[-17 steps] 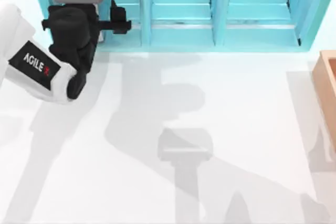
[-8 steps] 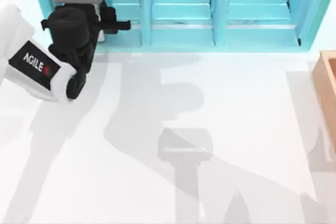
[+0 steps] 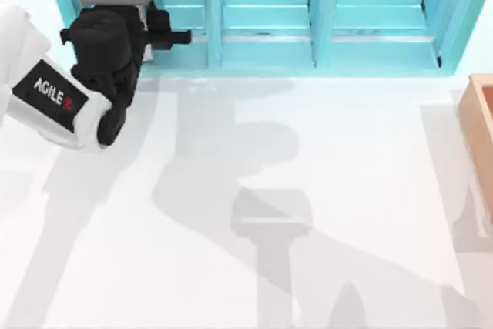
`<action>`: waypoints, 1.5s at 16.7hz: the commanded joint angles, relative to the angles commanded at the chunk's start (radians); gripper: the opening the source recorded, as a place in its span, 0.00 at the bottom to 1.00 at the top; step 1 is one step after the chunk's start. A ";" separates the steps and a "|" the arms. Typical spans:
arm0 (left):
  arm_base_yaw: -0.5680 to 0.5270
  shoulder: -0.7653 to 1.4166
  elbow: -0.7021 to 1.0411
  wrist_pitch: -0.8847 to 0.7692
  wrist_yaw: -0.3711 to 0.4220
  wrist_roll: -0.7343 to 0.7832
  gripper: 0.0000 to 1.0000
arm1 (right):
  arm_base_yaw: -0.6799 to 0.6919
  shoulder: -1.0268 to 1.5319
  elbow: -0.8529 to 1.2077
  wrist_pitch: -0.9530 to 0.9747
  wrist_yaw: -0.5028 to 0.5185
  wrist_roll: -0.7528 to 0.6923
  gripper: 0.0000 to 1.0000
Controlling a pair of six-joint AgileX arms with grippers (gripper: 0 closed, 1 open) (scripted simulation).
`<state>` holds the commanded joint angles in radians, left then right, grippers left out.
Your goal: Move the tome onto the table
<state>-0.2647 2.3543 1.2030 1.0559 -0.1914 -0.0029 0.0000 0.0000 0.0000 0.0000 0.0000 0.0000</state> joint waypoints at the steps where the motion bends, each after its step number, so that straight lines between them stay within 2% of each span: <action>1: -0.005 -0.002 -0.001 0.000 0.000 0.001 0.00 | 0.000 0.000 0.000 0.000 0.000 0.000 1.00; 4: -0.011 -0.036 -0.014 -0.020 -0.007 0.001 0.00 | 0.000 0.000 0.000 0.000 0.000 0.000 1.00; 7: -0.030 -0.165 -0.066 -0.097 -0.036 0.002 0.00 | 0.000 0.000 0.000 0.000 0.000 0.000 1.00; 16: -0.139 -0.879 -0.352 -0.502 -0.158 -0.008 0.00 | 0.000 0.000 0.000 0.000 0.000 0.000 1.00; 19: -0.176 -1.058 -0.429 -0.614 -0.189 -0.013 0.00 | 0.000 0.000 0.000 0.000 0.000 0.000 1.00; 25: -0.196 -1.150 -0.473 -0.679 -0.208 -0.017 0.00 | 0.000 0.000 0.000 0.000 0.000 0.000 1.00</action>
<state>-0.4612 1.2045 0.7299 0.3773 -0.3990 -0.0195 0.0000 0.0000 0.0000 0.0000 0.0000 0.0000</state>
